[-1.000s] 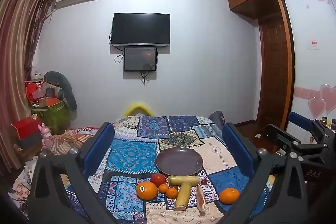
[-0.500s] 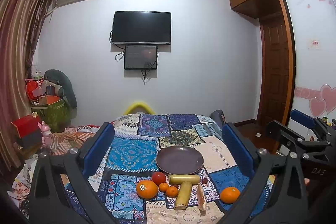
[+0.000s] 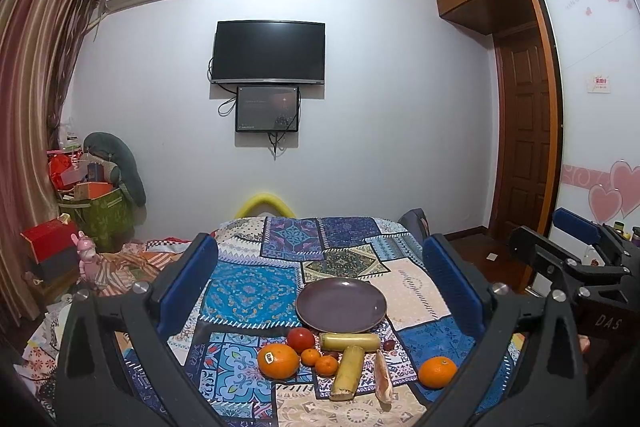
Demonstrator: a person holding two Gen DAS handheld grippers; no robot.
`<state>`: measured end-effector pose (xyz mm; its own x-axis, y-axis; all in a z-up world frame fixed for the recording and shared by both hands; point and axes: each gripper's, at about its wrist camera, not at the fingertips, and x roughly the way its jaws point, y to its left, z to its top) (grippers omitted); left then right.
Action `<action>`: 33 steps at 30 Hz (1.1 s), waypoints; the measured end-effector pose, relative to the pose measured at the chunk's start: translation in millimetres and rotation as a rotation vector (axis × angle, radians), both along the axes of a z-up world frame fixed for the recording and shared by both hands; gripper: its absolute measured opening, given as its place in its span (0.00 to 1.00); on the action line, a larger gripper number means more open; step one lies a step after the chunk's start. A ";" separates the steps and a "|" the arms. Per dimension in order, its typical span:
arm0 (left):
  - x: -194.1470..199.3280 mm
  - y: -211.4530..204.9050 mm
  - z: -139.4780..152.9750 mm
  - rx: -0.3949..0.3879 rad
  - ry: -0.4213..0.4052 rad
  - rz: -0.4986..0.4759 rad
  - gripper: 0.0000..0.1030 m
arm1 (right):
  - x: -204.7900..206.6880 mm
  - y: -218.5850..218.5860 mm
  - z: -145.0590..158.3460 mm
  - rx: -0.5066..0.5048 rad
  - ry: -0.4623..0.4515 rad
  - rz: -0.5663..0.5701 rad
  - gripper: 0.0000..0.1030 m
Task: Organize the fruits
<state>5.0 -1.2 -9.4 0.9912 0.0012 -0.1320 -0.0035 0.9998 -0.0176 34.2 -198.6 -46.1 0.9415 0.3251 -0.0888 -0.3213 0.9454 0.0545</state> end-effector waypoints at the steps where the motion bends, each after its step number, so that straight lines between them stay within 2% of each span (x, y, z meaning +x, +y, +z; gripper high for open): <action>1: 0.2 -0.1 0.2 0.000 0.000 0.000 1.00 | -0.1 0.3 -0.1 -0.001 0.000 0.000 1.00; 33: 0.4 -1.5 1.3 -0.007 -0.008 -0.004 1.00 | 2.1 2.4 -2.8 0.000 -0.005 0.015 1.00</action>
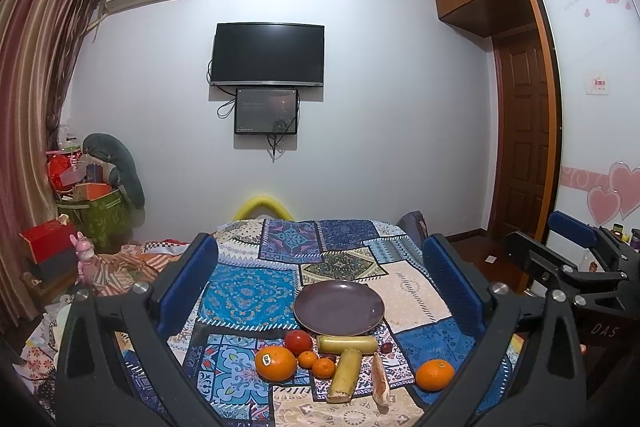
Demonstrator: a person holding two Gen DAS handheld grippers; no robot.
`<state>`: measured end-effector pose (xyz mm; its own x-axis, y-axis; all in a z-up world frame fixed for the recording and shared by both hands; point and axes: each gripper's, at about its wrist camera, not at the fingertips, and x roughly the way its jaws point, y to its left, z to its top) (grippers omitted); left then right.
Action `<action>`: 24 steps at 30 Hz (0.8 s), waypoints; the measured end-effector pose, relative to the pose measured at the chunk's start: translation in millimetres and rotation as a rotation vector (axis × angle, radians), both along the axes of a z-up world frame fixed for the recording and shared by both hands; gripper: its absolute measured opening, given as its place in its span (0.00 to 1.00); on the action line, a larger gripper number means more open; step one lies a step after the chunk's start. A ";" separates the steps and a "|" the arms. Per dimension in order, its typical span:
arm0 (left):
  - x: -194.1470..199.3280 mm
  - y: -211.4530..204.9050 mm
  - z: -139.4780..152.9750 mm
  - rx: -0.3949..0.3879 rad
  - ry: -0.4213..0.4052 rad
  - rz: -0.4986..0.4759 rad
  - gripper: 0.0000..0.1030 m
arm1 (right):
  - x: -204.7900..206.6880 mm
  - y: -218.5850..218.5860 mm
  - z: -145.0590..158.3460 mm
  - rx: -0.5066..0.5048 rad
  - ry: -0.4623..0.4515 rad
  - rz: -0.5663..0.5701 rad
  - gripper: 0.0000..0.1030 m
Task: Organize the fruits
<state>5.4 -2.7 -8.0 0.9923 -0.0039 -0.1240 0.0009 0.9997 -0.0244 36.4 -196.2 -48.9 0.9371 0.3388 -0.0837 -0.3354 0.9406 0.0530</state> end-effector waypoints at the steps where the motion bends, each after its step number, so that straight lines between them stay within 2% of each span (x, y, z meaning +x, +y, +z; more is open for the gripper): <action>1: 0.1 0.3 0.0 -0.002 0.000 -0.001 1.00 | 0.1 0.0 0.2 0.000 0.000 0.005 1.00; 12: 8.5 7.4 -6.2 -0.008 0.021 -0.013 1.00 | 14.6 -2.4 -9.0 -0.033 0.039 0.028 0.99; 15: 14.1 10.0 -10.3 -0.016 0.047 -0.030 0.98 | 25.2 -9.6 -18.4 -0.043 0.088 0.045 0.94; 17: 20.1 10.5 -15.3 -0.003 0.074 -0.031 0.93 | 32.9 -14.8 -26.6 -0.067 0.123 0.044 0.83; 18: 24.0 9.9 -18.3 0.009 0.090 -0.031 0.87 | 36.9 -16.9 -32.1 -0.086 0.145 0.042 0.80; 20: 33.1 8.2 -25.1 0.029 0.129 -0.038 0.85 | 47.6 -22.3 -44.3 -0.113 0.200 0.038 0.72; 24: 56.4 3.5 -44.8 0.055 0.223 -0.075 0.79 | 67.4 -34.4 -69.3 -0.130 0.319 0.059 0.71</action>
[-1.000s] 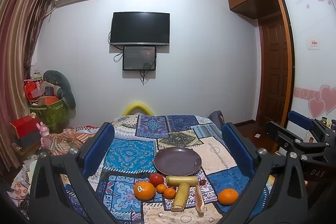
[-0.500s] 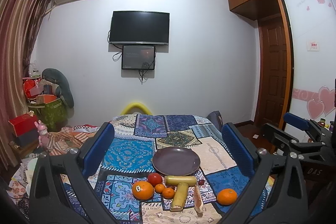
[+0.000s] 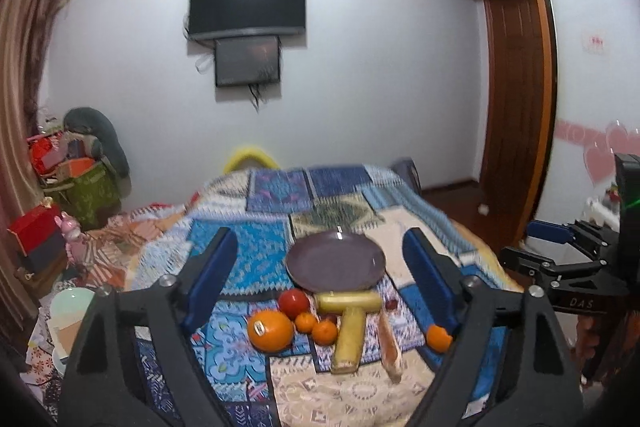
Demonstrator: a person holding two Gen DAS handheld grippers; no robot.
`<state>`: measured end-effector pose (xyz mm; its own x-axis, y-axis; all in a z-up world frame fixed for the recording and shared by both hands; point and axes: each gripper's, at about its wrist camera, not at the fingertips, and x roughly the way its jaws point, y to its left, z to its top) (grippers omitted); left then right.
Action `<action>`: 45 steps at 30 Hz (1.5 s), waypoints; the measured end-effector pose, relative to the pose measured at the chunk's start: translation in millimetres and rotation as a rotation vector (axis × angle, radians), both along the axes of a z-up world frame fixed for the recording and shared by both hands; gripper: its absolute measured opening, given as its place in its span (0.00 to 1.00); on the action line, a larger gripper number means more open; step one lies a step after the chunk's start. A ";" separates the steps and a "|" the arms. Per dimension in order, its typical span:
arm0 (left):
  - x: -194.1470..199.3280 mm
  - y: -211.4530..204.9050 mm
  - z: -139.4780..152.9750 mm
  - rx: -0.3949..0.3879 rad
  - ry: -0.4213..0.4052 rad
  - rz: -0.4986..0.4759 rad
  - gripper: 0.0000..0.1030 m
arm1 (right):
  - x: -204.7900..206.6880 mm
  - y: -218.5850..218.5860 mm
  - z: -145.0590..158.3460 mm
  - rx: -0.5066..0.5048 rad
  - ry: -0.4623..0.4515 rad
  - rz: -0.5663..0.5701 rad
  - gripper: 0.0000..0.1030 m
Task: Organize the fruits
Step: 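Grasp the yellow cylinder with the left tool while the right tool grasps an orange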
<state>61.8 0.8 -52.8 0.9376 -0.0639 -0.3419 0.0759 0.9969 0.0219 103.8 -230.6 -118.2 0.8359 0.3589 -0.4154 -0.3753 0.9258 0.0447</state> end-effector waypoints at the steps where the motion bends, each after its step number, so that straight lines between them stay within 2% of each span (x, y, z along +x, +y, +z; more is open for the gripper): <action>1: 4.5 -1.9 -5.4 0.006 0.019 -0.007 0.76 | 5.6 -2.4 -10.7 -0.020 0.037 -0.003 0.71; 4: 25.0 -4.9 -26.4 0.010 0.112 -0.025 0.72 | 14.9 -6.6 -31.3 -0.057 0.108 -0.003 0.71; 11: 70.7 3.9 -76.2 -0.004 0.329 -0.018 0.64 | 29.7 -13.4 -63.3 -0.070 0.237 0.031 0.72; 13: 81.2 6.1 -88.8 -0.006 0.382 -0.022 0.59 | 34.5 -13.0 -73.6 -0.062 0.280 0.056 0.71; 16: 92.4 5.7 -105.6 -0.005 0.444 -0.043 0.53 | 42.5 -9.1 -88.8 -0.071 0.327 0.078 0.71; 24: 121.0 -6.8 -147.0 -0.014 0.598 -0.115 0.49 | 67.2 -3.4 -123.2 -0.055 0.451 0.089 0.72; 35: 139.0 -24.4 -184.4 -0.018 0.698 -0.174 0.48 | 82.0 3.0 -151.0 -0.071 0.528 0.087 0.71; 38: 144.7 -26.7 -196.0 -0.032 0.737 -0.184 0.39 | 86.2 5.1 -157.8 -0.071 0.552 0.090 0.66; 45: 142.9 -25.9 -201.7 -0.047 0.733 -0.187 0.37 | 87.4 4.0 -161.9 -0.062 0.552 0.083 0.62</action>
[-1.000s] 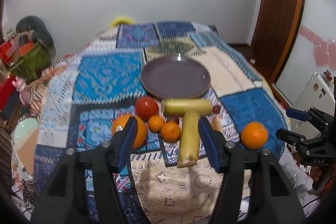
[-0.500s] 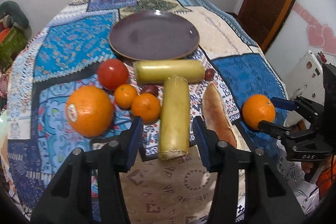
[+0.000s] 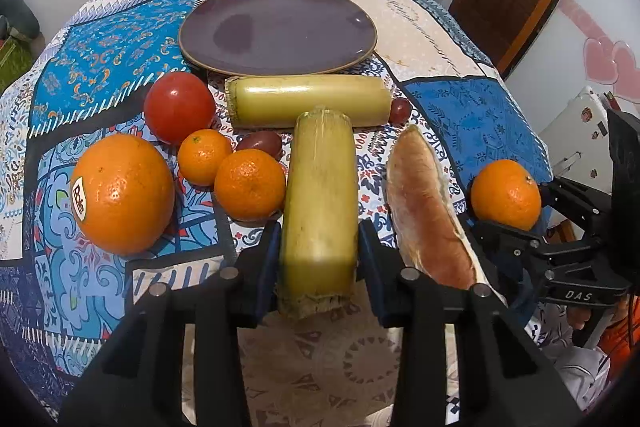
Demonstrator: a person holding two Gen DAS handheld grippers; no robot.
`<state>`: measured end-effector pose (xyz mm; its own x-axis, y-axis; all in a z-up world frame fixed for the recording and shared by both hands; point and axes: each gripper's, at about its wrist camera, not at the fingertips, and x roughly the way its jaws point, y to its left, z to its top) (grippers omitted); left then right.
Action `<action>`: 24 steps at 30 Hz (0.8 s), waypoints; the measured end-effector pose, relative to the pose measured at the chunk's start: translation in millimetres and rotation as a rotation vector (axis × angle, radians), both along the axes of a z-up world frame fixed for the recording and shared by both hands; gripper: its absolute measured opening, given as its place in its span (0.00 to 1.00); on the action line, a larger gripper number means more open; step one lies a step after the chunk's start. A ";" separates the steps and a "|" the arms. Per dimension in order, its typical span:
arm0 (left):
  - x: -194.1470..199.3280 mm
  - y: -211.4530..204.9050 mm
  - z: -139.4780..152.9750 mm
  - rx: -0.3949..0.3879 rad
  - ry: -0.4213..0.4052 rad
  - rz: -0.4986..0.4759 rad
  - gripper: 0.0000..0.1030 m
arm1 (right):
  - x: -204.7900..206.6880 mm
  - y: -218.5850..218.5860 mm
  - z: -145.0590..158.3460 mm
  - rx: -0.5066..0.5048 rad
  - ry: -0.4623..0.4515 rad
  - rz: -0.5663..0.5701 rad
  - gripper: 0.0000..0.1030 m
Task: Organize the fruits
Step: 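Grasp the yellow cylinder with the left tool while the right tool grasps an orange, then lift the yellow cylinder with the left tool while the right tool carries the orange over the plate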
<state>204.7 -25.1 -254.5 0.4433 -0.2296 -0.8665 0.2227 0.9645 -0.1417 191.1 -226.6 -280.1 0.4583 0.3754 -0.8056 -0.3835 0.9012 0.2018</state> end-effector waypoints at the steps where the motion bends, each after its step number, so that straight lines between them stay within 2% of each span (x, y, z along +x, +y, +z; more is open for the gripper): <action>1: -0.4 0.4 0.6 0.000 0.002 -0.001 0.37 | 0.3 -0.7 0.1 0.005 0.001 -0.002 0.62; 11: -27.2 7.8 7.1 0.049 0.048 -0.051 0.37 | -2.8 -5.9 8.9 0.044 -0.022 -0.015 0.61; 16: -17.9 2.9 5.6 0.063 0.071 -0.060 0.37 | -3.9 -5.8 16.2 0.045 -0.046 -0.011 0.61; 24: 5.8 -7.2 -6.5 0.076 0.090 -0.052 0.38 | -2.9 -8.9 12.7 0.044 -0.028 -0.026 0.61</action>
<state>210.5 -32.3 -261.1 0.3525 -0.1819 -0.9180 0.2619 0.9609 -0.0899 188.2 -235.5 -267.4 0.4903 0.3976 -0.7755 -0.3664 0.9014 0.2305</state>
